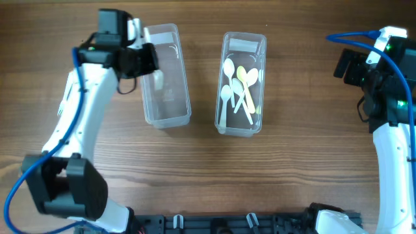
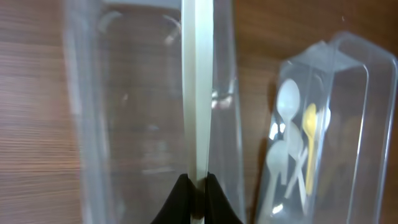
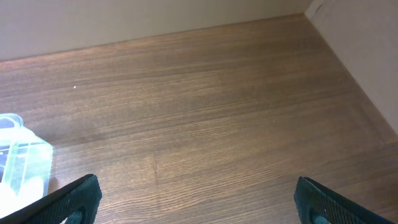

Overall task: Pack container
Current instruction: 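Carry the white fork into the left container and release it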

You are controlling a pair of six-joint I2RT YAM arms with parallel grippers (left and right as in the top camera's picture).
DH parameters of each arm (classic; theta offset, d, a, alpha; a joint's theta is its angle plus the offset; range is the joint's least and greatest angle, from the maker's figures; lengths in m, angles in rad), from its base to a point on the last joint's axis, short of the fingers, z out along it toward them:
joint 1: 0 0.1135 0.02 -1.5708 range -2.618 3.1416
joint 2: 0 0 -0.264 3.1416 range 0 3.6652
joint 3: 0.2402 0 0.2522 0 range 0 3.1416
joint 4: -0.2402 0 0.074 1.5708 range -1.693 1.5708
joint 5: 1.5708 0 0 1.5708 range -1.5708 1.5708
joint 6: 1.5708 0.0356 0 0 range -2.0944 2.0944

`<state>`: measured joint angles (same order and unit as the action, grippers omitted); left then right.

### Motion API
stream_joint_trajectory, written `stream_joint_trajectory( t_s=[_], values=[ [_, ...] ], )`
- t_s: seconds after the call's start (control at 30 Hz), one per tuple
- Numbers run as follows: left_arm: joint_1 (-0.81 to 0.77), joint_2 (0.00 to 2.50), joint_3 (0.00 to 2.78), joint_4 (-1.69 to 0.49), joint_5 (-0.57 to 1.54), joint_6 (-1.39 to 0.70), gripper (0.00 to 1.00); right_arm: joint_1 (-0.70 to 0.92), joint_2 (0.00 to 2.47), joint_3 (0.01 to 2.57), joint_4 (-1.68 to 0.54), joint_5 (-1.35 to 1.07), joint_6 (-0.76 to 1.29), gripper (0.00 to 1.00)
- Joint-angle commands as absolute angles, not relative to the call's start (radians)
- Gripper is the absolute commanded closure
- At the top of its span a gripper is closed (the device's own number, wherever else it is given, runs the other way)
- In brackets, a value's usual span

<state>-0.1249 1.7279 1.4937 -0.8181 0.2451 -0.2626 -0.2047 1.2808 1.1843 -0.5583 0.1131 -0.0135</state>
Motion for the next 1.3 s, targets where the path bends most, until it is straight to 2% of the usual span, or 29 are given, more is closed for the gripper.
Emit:
stream_joint_trajectory(
  t_s=[0.0,0.33,0.47,0.5,0.53,0.57,0.63,0.77,0.87,0.93,0.97,1.1,1.2,1.27],
  values=[
    [-0.182,1.766,1.505,-0.816,0.209,-0.304,0.96,-0.204,1.285,1.187,-0.555,0.115,-0.024,0.00],
    [-0.188,1.777,1.505,-0.838,0.052,-0.295,0.96,-0.204,1.285,1.187,-0.555,0.115,-0.024,0.00],
    [-0.188,1.797,1.505,-0.841,0.046,-0.223,0.96,-0.204,1.285,1.187,-0.555,0.115,-0.024,0.00],
    [-0.188,1.802,1.505,-0.842,0.046,-0.213,0.89,-0.204,1.285,1.187,-0.555,0.115,-0.024,0.00],
    [-0.188,1.809,1.505,-0.843,0.047,-0.213,0.51,-0.204,1.285,1.187,-0.555,0.115,-0.024,0.00],
    [-0.188,1.813,1.505,-0.843,0.047,-0.213,0.26,-0.204,1.285,1.187,-0.555,0.115,-0.024,0.00],
    [-0.188,1.816,1.505,-0.843,0.047,-0.213,0.07,-0.204,1.285,1.187,-0.555,0.115,-0.024,0.00],
    [-0.184,1.811,1.506,-0.837,0.012,-0.187,0.07,-0.204,1.285,1.187,-0.555,0.115,-0.024,0.00],
    [-0.164,1.773,1.506,-0.878,-0.207,-0.104,0.09,-0.204,1.285,1.187,-0.555,0.115,-0.024,0.00],
    [-0.143,1.747,1.506,-0.905,-0.395,-0.104,0.00,-0.204,1.285,1.187,-0.555,0.115,-0.024,0.01],
    [-0.131,1.740,1.506,-0.919,-0.453,-0.104,0.00,-0.204,1.285,1.187,-0.555,0.115,-0.024,0.00],
    [-0.078,1.741,1.505,-0.989,-0.511,-0.104,0.00,-0.204,1.285,1.187,-0.555,0.115,-0.024,0.00],
    [-0.012,1.745,1.505,-0.992,-0.499,-0.104,0.07,-0.204,1.285,1.187,-0.555,0.115,-0.024,0.00],
    [0.042,1.748,1.505,-0.978,-0.459,-0.104,0.16,-0.204,1.285,1.187,-0.555,0.115,-0.024,0.00]
  ],
)
